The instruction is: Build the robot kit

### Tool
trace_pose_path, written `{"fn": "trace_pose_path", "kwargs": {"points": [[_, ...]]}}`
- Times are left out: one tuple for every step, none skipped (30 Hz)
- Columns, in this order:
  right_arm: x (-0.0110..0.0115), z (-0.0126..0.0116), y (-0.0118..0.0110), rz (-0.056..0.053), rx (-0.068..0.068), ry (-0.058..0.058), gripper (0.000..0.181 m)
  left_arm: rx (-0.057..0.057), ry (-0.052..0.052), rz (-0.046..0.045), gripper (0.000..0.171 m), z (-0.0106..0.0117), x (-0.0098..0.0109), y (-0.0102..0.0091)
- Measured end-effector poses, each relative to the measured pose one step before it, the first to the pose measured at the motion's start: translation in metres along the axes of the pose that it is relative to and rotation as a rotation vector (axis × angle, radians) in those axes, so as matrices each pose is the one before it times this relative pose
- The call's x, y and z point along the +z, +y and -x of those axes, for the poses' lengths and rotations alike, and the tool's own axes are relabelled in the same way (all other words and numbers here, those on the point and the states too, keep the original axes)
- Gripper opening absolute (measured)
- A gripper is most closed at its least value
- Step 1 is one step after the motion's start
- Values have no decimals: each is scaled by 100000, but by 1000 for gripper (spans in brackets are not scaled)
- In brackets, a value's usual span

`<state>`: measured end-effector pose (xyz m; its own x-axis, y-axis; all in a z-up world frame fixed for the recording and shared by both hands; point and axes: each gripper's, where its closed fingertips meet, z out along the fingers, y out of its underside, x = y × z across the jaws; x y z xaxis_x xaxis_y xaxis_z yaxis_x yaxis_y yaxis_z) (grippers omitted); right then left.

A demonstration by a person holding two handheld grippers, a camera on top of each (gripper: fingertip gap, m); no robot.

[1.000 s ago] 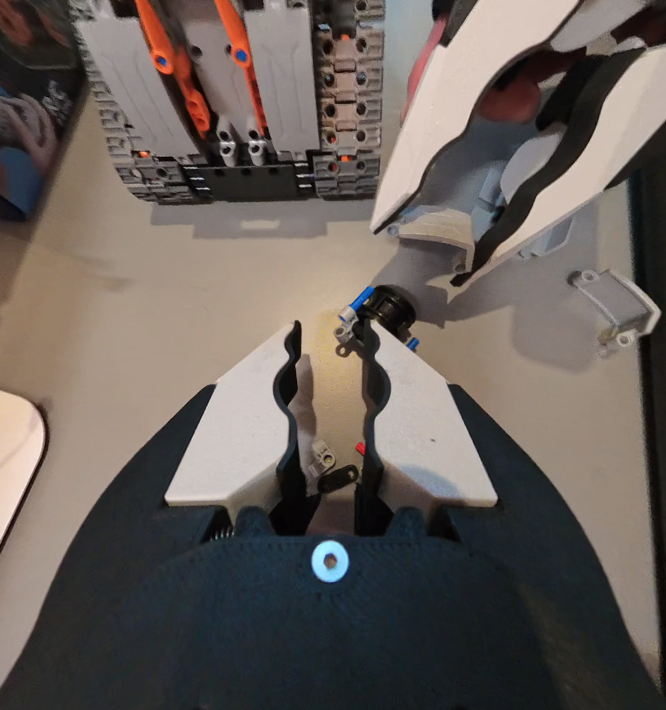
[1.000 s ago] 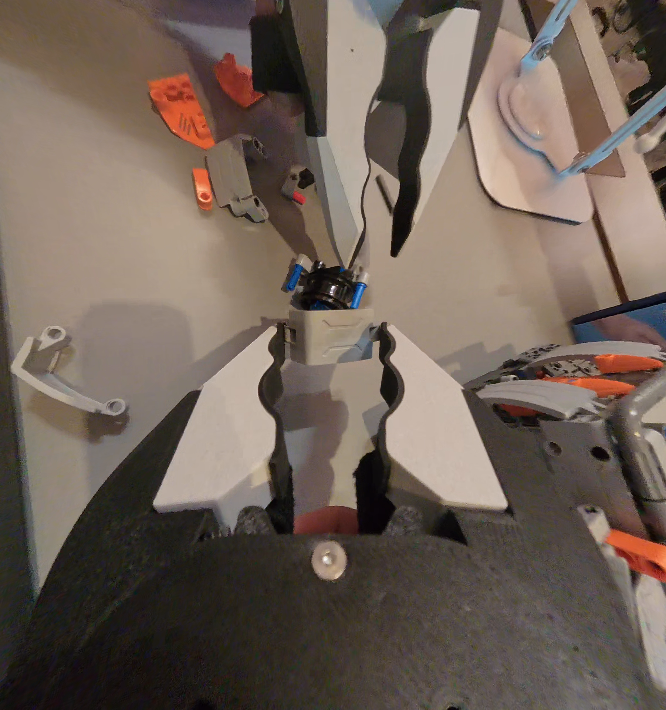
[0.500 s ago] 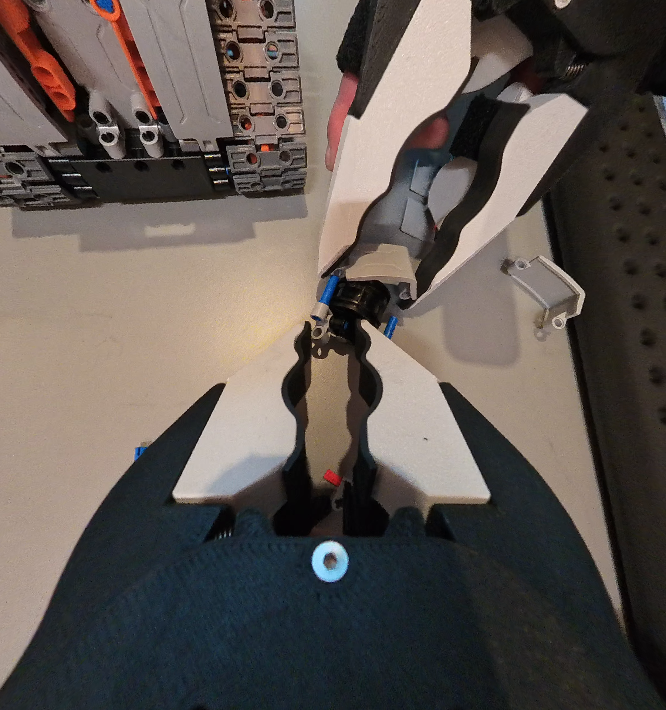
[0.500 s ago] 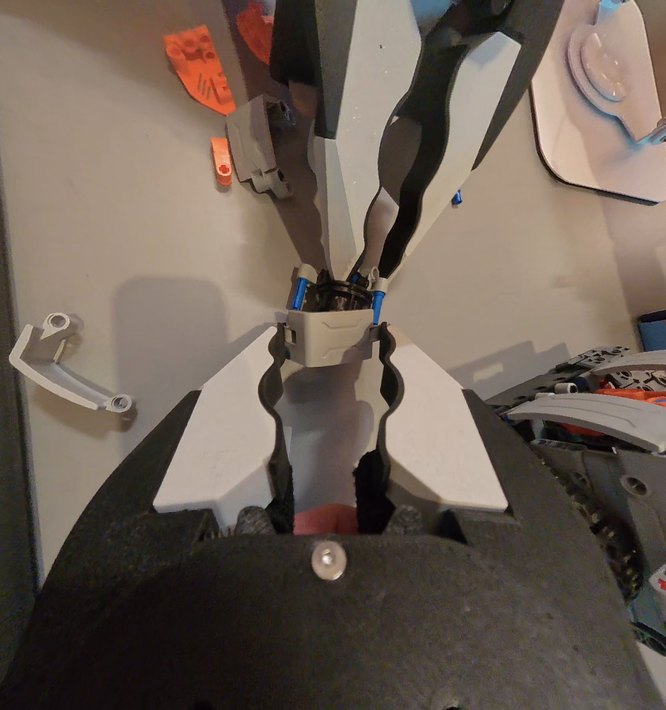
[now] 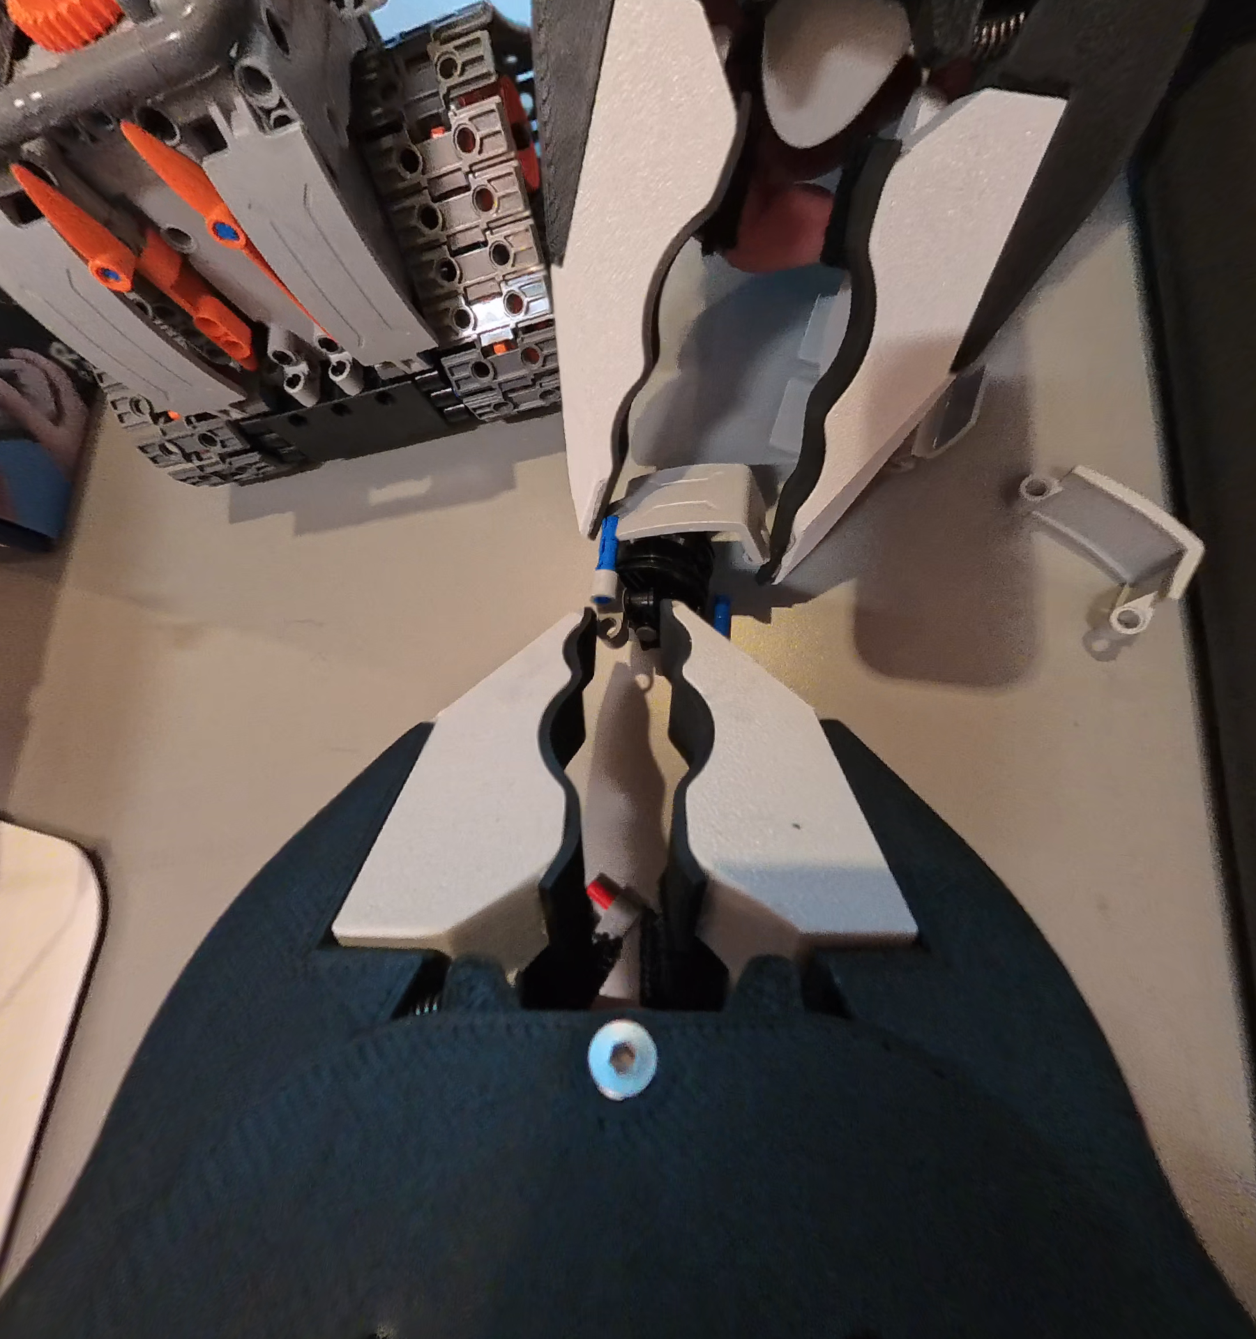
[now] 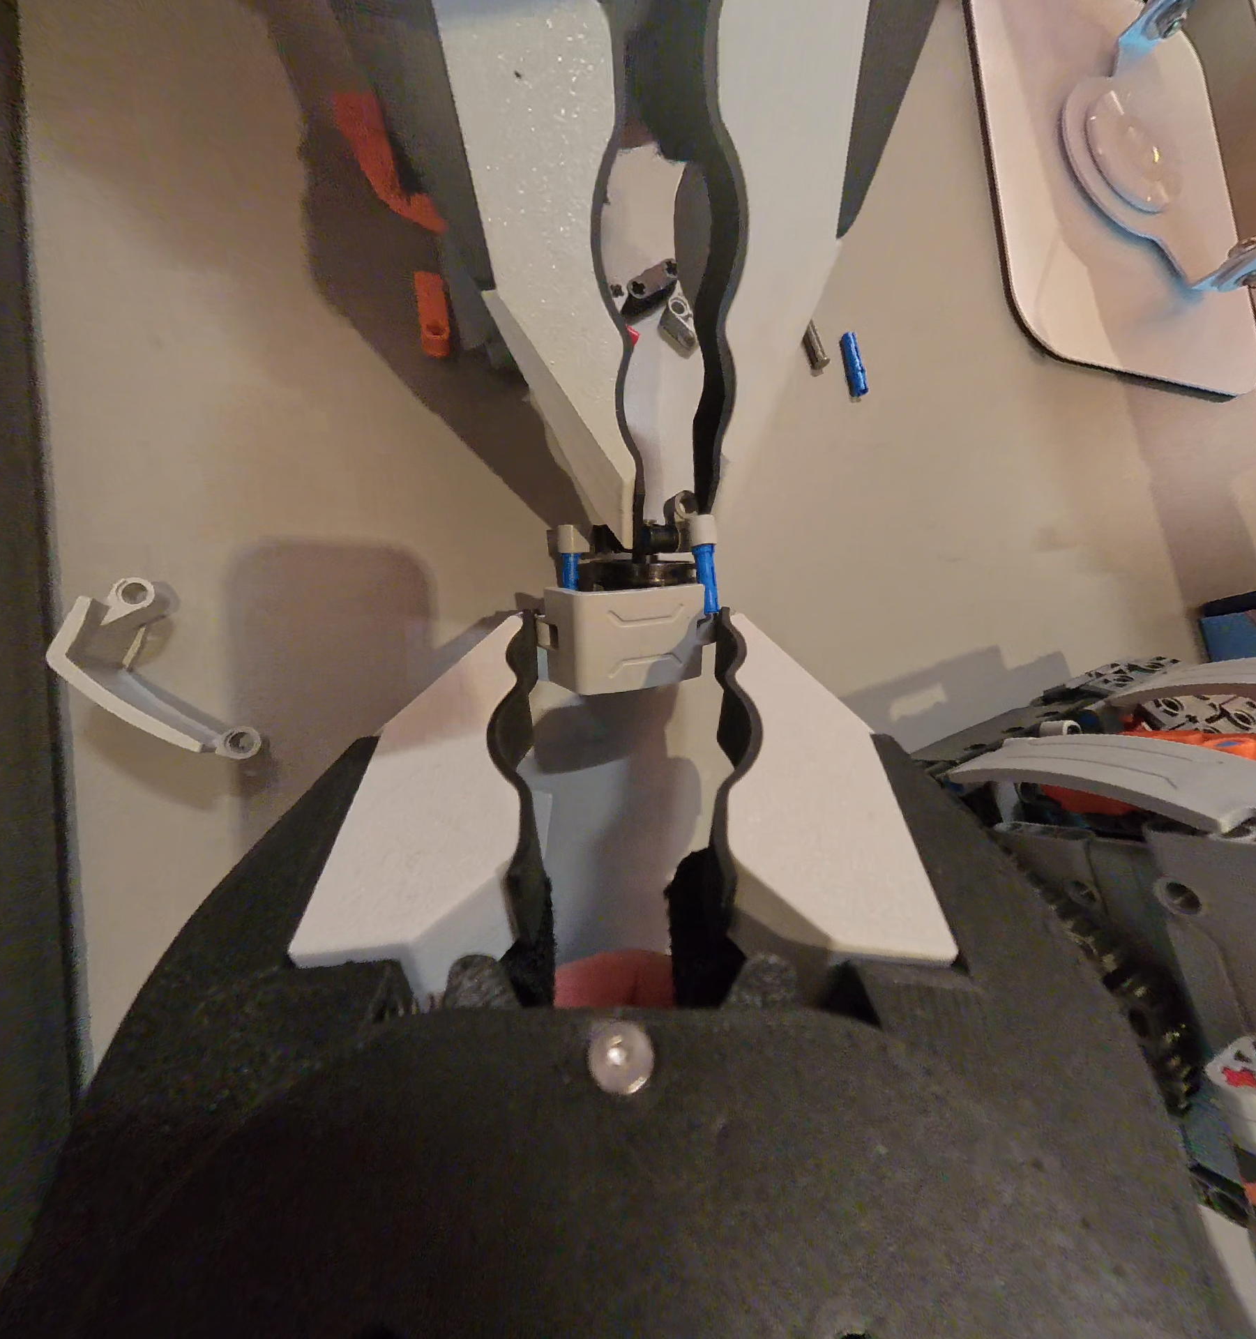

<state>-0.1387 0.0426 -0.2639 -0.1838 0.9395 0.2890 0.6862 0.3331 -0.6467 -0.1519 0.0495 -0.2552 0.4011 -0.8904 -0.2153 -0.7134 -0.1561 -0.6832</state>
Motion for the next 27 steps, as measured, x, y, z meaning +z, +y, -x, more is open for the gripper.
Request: {"fn": "trace_pose_path", "kwargs": {"points": [[-6,-28,-40,-29,-47,157,47,1914,-1764,1050,14,104,-26,46],[-16,-13,79,549,-803,242,47,1552,-1089,698,14,15,-7,-39],[-37,-34,74,218,-405,213,47,1316,-953,475,14,-8,3,-81],[-55,-21,26,100,97,125,47,1633,-1228,492,14,25,-8,-73],[-60,-1,-58,-212,-244,144,47,1473,-898,854,14,-21,-7,-9],[-70,-41,-114,-445,-609,552,47,1240,-908,1025,14,15,-24,38],[-72,-58,-76,-230,-786,688,47,1256,-885,841,14,8,-39,34],[-52,-6,-54,-152,-300,214,47,509,-348,493,14,-26,-29,34],[-10,35,-51,-337,-186,6,47,138,-363,269,14,-10,-21,18],[-6,-11,-77,-420,-1126,521,47,643,-562,593,15,-28,0,78],[-5,64,-27,-18,-2053,381,47,1482,-870,349,15,0,-38,29],[-1,13,2,103,-1494,620,47,671,-1029,72,15,43,-14,-5],[36,2,66,465,-498,355,47,-209,-904,-146,15,34,24,-3],[66,-39,110,661,-1092,686,47,-321,-35,-244,16,-99,64,43],[51,-16,92,593,-1746,877,47,-13,315,-136,16,-147,55,79],[24,76,-50,-82,-996,209,47,18,-193,-340,16,-56,24,66],[8,37,-127,-506,-200,214,47,-268,336,-450,16,-107,-3,35],[-3,-29,-19,-12,-910,659,47,-353,-218,-1147,16,-28,-47,-85],[-19,-9,96,454,-1415,552,47,-487,-584,-983,16,39,-63,-76],[12,91,145,452,-762,-178,47,-204,-3,-537,16,-65,-66,-41],[6,84,-7,-493,-561,-16,47,88,-174,-730,15,-46,-72,-94],[-22,53,-36,-498,-575,137,47,187,-108,-597,15,-56,-13,-92],[-2,4,41,-13,-591,257,47,480,-148,208,16,-61,57,42],[17,-37,62,0,-417,409,47,794,-1022,15,16,67,77,26],[17,-7,67,136,-434,59,47,243,-323,-164,16,-26,77,10],[47,24,80,356,-94,-168,47,-176,638,-325,17,-134,59,7],[36,-42,56,137,-135,193,47,-428,147,-749,17,-29,23,-44]]}}
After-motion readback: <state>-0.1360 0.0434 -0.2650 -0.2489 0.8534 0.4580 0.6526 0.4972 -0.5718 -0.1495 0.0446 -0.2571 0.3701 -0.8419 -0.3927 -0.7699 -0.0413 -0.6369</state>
